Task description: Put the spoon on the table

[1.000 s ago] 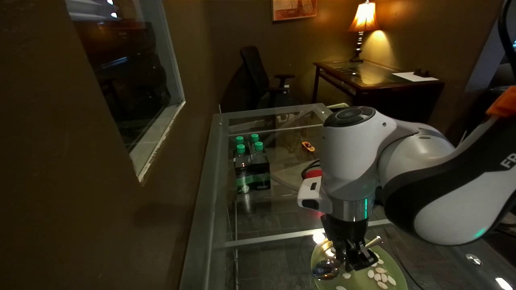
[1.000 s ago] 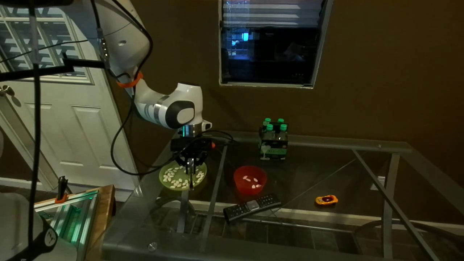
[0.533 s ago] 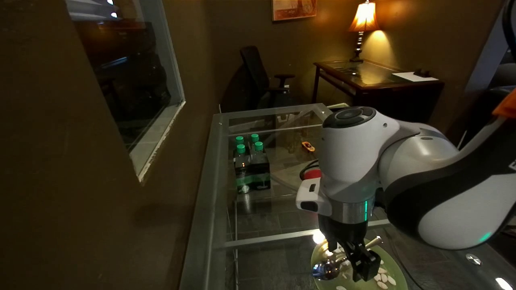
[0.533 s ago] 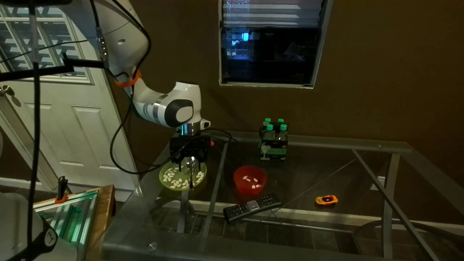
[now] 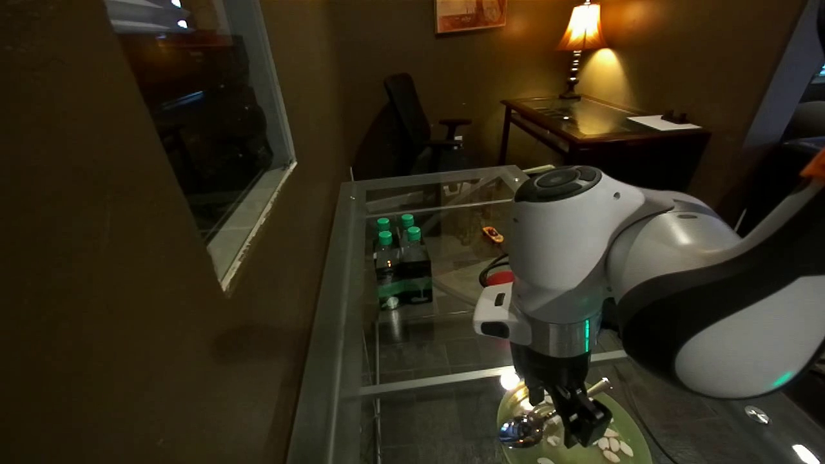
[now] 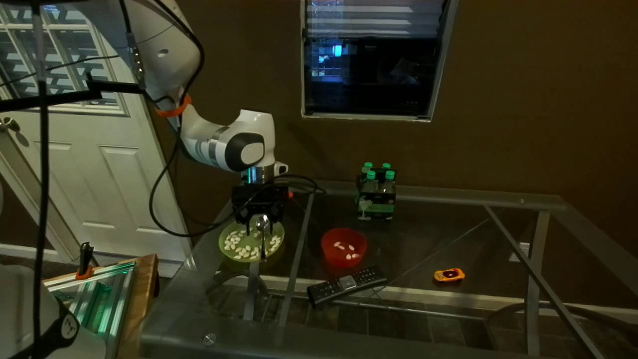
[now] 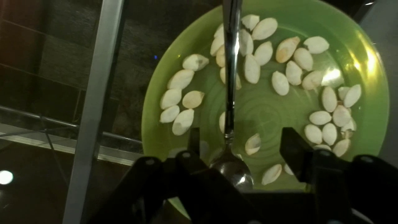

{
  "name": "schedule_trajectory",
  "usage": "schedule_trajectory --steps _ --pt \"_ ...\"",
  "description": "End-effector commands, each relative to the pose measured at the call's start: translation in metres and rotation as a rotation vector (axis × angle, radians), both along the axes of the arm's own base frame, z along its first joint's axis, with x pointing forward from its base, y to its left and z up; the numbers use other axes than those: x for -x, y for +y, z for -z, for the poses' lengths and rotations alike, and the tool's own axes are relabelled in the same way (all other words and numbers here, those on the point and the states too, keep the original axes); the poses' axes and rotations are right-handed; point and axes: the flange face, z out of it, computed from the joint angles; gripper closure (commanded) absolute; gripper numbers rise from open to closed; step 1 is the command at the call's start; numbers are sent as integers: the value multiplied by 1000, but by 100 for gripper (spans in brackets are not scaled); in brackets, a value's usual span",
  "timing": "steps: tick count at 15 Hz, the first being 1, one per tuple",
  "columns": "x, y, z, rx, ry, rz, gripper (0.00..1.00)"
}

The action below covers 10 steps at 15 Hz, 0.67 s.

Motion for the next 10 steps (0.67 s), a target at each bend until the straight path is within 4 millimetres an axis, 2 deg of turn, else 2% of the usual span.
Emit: schedule_trajectory --steps 1,2,4,6,7,8,10 --pt "7 -3 -5 37 5 3 47" --pt "7 -4 -5 40 6 2 47" --pt "8 -4 -6 41 2 3 64" --pt "8 -4 -7 43 -3 3 65" --pt "8 -3 -8 46 -3 2 72" --pt "8 -3 -8 46 -4 2 71" --pt "8 -3 -9 49 -7 2 81"
